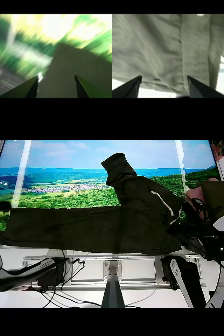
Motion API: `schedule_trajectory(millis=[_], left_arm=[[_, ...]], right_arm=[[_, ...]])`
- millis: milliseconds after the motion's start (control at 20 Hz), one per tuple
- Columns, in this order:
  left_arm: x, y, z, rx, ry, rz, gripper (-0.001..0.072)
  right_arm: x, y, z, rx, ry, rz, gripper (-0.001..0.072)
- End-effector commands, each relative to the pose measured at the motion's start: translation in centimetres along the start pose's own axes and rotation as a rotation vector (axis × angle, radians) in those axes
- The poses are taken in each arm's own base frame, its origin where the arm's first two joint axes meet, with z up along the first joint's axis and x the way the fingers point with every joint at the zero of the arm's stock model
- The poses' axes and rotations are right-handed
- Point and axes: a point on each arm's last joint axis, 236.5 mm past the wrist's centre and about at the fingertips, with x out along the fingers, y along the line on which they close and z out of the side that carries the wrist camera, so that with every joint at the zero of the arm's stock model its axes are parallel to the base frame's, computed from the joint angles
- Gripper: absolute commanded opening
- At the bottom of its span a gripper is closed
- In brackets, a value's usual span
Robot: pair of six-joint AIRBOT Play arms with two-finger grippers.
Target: Fold the clothes and pants, and hang the long-sleeved shirts on hangers.
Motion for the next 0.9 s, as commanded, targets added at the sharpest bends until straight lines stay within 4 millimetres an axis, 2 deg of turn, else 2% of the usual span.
schedule_trajectory(millis=[0,100,250,350,400,450,550,700,850], left_arm=[[-4.1,-14.5,7.9,-0.008,-0.206,-0.324,0.0522],[-6.5,-25.0,8.0,0.045,-0.194,-0.542,0.0522],[-11.0,-38.7,5.5,0.099,-0.122,-0.823,0.0520],[-13.6,-45.1,4.5,0.137,-0.117,-0.929,0.0520],[-14.5,-47.8,4.5,0.157,-0.137,-0.957,0.0471],[-15.0,-50.0,4.9,0.172,-0.172,-0.971,0.0414],[-15.1,-53.0,6.1,0.186,-0.216,-0.986,0.0407],[-13.3,-55.4,8.6,0.030,-0.151,-1.006,0.0404],[-12.4,-57.3,11.1,-0.024,-0.157,-1.023,0.0404]], right_arm=[[-0.4,1.4,3.5,0.008,-0.147,0.058,0.0655],[-0.6,1.2,4.6,0.010,-0.198,0.050,0.0654],[-0.7,1.1,5.1,0.010,-0.216,0.046,0.0632],[-0.7,1.1,5.2,0.010,-0.222,0.045,0.0632],[-0.7,1.0,5.3,0.011,-0.227,0.044,0.0632],[-0.7,1.0,5.5,0.011,-0.234,0.043,0.0632],[-0.8,0.9,5.9,0.012,-0.250,0.040,0.0632],[-0.8,0.9,5.9,0.012,-0.252,0.040,0.0633],[-0.9,0.9,6.3,0.013,-0.268,0.037,0.0632]])
